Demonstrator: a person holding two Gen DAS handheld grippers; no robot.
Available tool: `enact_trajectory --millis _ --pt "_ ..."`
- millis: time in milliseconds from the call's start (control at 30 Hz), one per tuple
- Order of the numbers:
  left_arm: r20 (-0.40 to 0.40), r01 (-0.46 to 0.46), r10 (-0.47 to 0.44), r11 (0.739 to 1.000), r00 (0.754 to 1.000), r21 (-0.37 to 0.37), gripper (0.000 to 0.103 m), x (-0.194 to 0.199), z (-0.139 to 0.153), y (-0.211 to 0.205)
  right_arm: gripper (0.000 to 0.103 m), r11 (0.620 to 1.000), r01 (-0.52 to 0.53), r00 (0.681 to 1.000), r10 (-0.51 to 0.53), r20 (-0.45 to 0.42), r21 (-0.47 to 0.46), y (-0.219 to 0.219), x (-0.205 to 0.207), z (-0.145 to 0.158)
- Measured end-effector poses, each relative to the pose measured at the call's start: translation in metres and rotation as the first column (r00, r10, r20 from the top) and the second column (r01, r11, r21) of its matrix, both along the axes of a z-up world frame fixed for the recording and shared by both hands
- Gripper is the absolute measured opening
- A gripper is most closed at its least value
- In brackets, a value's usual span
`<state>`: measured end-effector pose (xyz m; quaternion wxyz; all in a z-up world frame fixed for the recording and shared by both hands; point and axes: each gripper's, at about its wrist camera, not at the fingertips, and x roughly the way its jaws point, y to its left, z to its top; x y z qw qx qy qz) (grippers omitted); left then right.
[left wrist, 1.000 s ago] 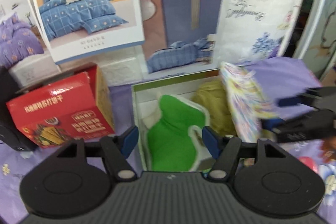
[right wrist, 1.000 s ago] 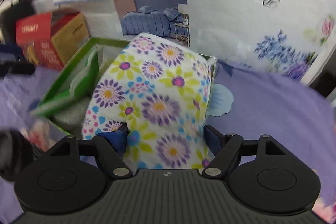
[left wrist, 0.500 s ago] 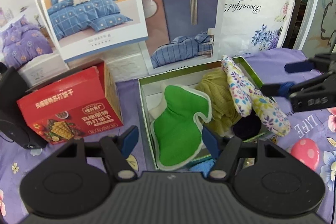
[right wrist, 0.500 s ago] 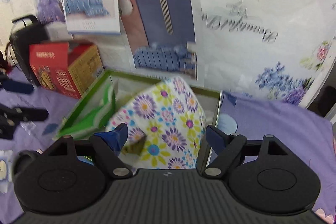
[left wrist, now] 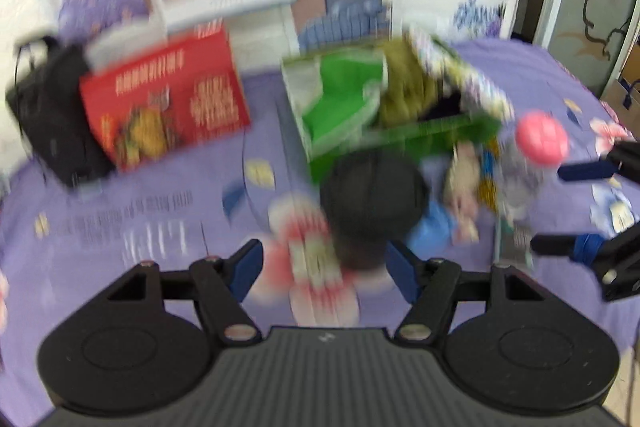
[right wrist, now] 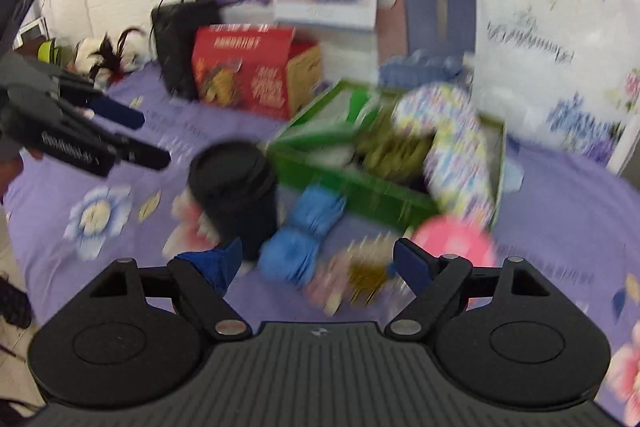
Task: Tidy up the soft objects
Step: 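Withdraw both tools and move the right tool toward the dark card box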
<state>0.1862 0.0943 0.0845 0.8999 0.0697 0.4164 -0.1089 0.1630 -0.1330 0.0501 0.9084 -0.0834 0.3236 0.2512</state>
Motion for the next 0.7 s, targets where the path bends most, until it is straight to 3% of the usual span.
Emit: enact_trajectory --millis 67,167,300,400,567,700 --pt "-0.043 -0.018 0.017 1.0 0.999 -0.026 0.068 -0.016 -0.022 0.008 0.069 1.0 0.01 1.0 -0.01 -0.019 -0.007 0.002 -0.019 -0.028" --pt "-0.097 -0.065 0.061 0.997 0.993 -0.039 0.068 -0.035 -0.056 0.015 0.069 0.992 0.122 0.992 -0.123 -0.002 -0.002 0.0 -0.038 -0.057" --pt "-0.184 -0.096 0.077 0.991 0.98 -0.097 0.068 -0.04 -0.087 0.012 0.069 0.949 0.309 0.949 -0.312 0.05 0.055 -0.003 -0.03 -0.07" --pt "-0.2 -0.087 0.063 0.99 0.978 -0.114 0.068 -0.042 -0.094 0.005 0.07 0.929 0.355 0.932 -0.36 0.034 0.103 0.003 -0.007 -0.073" --pt "-0.179 -0.028 0.013 0.996 0.984 -0.082 0.068 -0.04 -0.094 -0.018 0.07 0.912 0.409 0.912 -0.407 -0.056 0.029 0.008 0.03 -0.095" --pt "-0.18 0.021 -0.036 0.996 0.983 -0.084 0.068 -0.034 -0.094 -0.038 0.07 0.902 0.432 0.901 -0.432 -0.039 -0.017 -0.009 0.028 -0.099"
